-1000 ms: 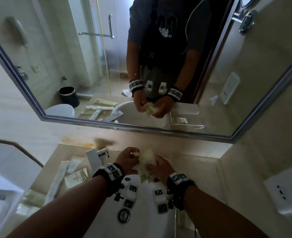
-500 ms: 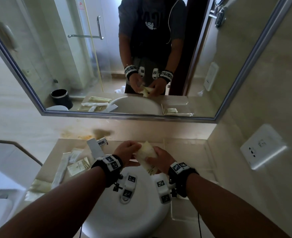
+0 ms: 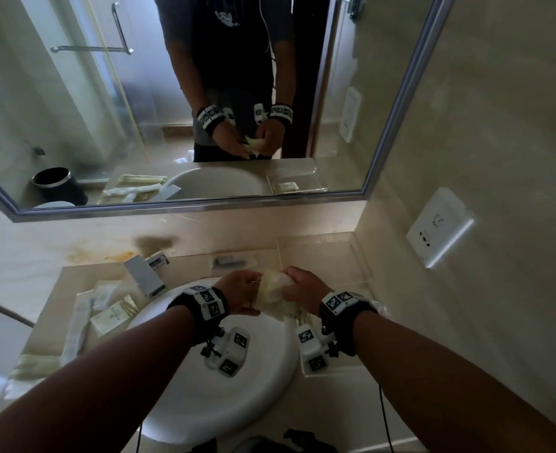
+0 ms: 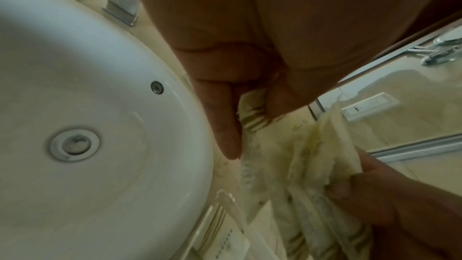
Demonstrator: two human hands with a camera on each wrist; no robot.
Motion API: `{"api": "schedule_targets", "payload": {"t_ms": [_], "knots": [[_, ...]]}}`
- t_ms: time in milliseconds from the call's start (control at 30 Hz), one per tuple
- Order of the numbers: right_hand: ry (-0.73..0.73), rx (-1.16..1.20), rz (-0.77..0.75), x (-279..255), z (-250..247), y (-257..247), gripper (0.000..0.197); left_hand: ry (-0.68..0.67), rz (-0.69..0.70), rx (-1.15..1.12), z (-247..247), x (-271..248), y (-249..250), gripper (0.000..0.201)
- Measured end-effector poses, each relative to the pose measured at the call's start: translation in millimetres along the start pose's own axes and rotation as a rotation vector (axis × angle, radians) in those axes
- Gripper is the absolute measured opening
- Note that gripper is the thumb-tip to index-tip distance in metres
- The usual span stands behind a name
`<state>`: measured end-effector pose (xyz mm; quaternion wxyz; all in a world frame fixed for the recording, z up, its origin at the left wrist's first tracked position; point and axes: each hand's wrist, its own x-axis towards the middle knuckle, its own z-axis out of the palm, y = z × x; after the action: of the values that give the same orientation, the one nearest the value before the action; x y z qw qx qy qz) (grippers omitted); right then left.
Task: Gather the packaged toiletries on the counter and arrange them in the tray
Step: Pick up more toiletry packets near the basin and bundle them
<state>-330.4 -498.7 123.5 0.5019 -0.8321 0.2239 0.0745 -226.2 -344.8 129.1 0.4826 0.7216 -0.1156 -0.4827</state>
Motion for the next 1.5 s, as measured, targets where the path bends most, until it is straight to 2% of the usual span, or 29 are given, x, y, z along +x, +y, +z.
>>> {"api": "schedule_targets", "payload": {"t_ms": [133, 233, 300, 433, 567, 633, 700, 767, 833, 933, 1000, 1133, 1200, 1267, 1333, 1400, 1467, 1500], "knots": [[0.022, 0.033, 0.015, -5.3, -7.7, 8.2, 0.056, -0.007, -0.004, 0.031, 15.3, 4.3, 4.1, 0.02], [0.083, 0.119, 0.04, -6.1, -12.5, 9.8, 0.04, 0.012, -0.039, -0.044, 20.8, 8.8, 5.7, 0.026], [0.099, 0.145, 0.045, -4.5, -14.0, 9.9, 0.037, 0.0, -0.031, -0.037, 24.4, 10.0, 8.7, 0.024], [0.069, 0.009, 0.016, -0.3, -13.8, 9.9, 0.047, 0.006, -0.038, -0.081, 30.0, 14.4, 13.9, 0.022], [0.055, -0.123, 0.012, 7.0, -12.4, 11.9, 0.044, -0.014, -0.147, -0.31, 30.1, 18.6, 18.8, 0.041], [0.035, -0.178, -0.003, 8.3, -11.1, 11.0, 0.047, -0.052, -0.111, -0.198, 29.1, 18.7, 19.4, 0.04], [0.039, -0.224, -0.036, 8.0, -9.3, 9.3, 0.052, -0.056, -0.024, -0.068, 28.1, 19.6, 15.9, 0.026], [0.057, -0.222, -0.072, 6.8, -7.6, 12.3, 0.057, -0.059, 0.019, -0.064, 26.6, 21.1, 13.0, 0.032], [0.067, -0.097, -0.041, 6.8, -6.9, 22.3, 0.065, -0.065, 0.032, -0.103, 26.2, 21.7, 13.0, 0.047], [0.034, 0.265, 0.143, 0.3, -6.5, 35.1, 0.052, -0.104, 0.048, -0.086, 27.4, 20.6, 12.0, 0.056], [0.014, 0.4, 0.172, -7.3, -8.4, 41.0, 0.049, -0.117, 0.062, -0.042, 28.8, 21.5, 10.7, 0.053], [0.055, 0.451, 0.14, -12.8, -8.0, 57.6, 0.048, -0.124, 0.067, 0.011, 36.7, 26.9, 7.5, 0.041], [0.118, 0.409, 0.164, -13.2, -7.7, 62.8, 0.053, -0.088, 0.077, 0.109, 42.7, 30.0, 7.8, 0.037], [0.174, 0.33, 0.157, -14.7, -8.5, 69.6, 0.059, -0.054, 0.11, 0.409, 47.5, 33.4, 8.3, 0.042], [0.189, 0.265, 0.153, -16.4, -9.0, 79.1, 0.064, -0.108, 0.139, 0.728, 54.0, 37.3, 5.4, 0.067], [0.175, 0.228, 0.168, -17.5, -8.6, 88.9, 0.069, -0.194, 0.157, 0.863, 63.2, 39.5, 1.1, 0.097], [0.172, 0.223, 0.18, -20.2, -9.9, 94.7, 0.072, -0.236, 0.223, 1.088, 73.5, 41.5, -2.3, 0.112], [0.178, 0.221, 0.18, -22.4, -11.0, 97.0, 0.072, -0.239, 0.253, 1.19, 78.2, 43.7, -4.0, 0.113]]}}
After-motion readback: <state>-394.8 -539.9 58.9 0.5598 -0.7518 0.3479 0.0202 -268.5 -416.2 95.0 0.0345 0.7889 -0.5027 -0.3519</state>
